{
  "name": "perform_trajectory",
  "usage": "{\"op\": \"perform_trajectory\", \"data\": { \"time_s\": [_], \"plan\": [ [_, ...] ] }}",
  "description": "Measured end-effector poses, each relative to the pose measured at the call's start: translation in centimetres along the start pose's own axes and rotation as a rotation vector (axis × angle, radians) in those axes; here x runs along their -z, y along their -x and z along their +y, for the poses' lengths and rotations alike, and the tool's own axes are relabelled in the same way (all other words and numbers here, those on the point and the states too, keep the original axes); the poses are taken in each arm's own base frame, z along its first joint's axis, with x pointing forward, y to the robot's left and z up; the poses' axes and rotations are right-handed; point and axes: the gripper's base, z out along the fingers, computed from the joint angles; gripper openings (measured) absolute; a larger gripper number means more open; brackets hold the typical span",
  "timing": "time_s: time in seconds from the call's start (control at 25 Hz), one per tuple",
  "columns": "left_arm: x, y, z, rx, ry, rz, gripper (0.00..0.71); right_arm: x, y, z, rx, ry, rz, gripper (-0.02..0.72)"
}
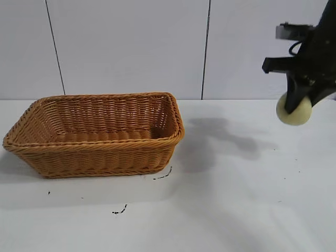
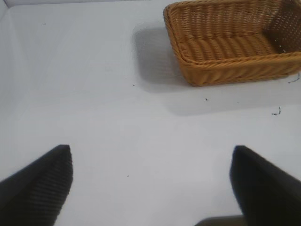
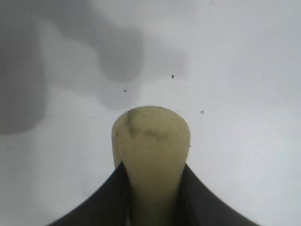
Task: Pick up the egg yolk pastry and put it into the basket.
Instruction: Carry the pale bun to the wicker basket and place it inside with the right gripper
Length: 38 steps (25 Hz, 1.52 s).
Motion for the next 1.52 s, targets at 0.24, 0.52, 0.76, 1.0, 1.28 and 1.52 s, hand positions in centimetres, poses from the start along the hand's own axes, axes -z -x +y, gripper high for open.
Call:
{"op": "perform_trajectory", "data": {
  "time_s": [0.24,0.52,0.76,1.0,1.28,1.52],
  "plan": [
    [0.0,0.0,0.0,0.000,0.000,0.000,0.693,0.4,2.5,4.6,0.113,0.034,-0.034,0.160],
    [0.0,0.0,0.0,0.000,0.000,0.000,0.693,-0.8,4.3,14.0,0.295,0.115,-0.081,0.160],
    [0.0,0.0,0.0,0.000,0.000,0.000,0.693,-2.8,3.2,21.7,0.414,0.176,-0.070,0.160],
    [0.0,0.0,0.0,0.000,0.000,0.000,0.693,-6.3,0.8,27.7,0.516,0.231,-0.097,0.160],
    [0.0,0.0,0.0,0.000,0.000,0.000,0.693,-12.0,0.0,29.7,0.485,0.246,-0.131,0.160],
    [0.0,0.0,0.0,0.000,0.000,0.000,0.693,-14.4,-0.5,29.4,0.496,0.213,-0.098,0.244]
  ]
}}
